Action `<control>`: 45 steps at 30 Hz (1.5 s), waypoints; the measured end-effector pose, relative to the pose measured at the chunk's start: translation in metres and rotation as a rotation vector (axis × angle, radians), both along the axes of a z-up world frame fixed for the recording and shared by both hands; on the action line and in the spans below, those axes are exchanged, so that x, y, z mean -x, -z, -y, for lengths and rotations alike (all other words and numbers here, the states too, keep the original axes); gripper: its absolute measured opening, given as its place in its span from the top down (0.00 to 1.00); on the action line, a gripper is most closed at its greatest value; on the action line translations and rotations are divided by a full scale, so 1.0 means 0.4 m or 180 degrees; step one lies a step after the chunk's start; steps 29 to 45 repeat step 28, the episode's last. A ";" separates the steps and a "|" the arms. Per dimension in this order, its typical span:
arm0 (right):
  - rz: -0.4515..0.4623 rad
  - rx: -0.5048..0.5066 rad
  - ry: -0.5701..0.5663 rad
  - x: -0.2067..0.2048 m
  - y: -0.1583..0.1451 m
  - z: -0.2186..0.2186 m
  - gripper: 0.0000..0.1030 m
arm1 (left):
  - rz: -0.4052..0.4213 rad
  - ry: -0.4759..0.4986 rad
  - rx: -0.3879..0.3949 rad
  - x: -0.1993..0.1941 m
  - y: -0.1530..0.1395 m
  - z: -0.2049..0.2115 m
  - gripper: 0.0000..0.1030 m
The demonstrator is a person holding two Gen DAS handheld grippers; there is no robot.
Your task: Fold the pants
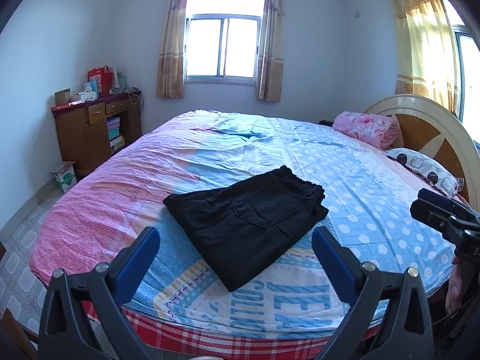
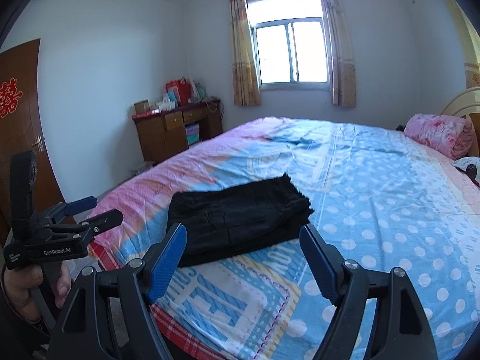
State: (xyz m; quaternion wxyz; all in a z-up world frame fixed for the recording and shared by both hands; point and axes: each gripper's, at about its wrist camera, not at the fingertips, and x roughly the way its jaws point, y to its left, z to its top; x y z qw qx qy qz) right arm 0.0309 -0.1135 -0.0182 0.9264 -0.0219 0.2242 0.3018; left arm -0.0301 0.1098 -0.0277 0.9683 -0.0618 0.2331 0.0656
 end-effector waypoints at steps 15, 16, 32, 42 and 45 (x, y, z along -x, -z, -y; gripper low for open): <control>0.0015 0.0048 -0.0065 0.008 0.000 -0.009 0.23 | -0.0004 -0.0316 -0.0227 0.001 -0.006 -0.007 0.00; 0.0010 0.0059 -0.0072 0.008 0.002 -0.011 0.23 | -0.0012 -0.0295 -0.0207 0.002 -0.004 -0.008 0.00; -0.0044 0.0183 -0.0164 0.017 0.024 -0.036 0.23 | 0.0025 -0.0193 -0.0218 0.004 0.002 0.009 0.00; -0.0044 0.0183 -0.0164 0.017 0.024 -0.036 0.23 | 0.0025 -0.0193 -0.0218 0.004 0.002 0.009 0.00; -0.0044 0.0183 -0.0164 0.017 0.024 -0.036 0.23 | 0.0025 -0.0193 -0.0218 0.004 0.002 0.009 0.00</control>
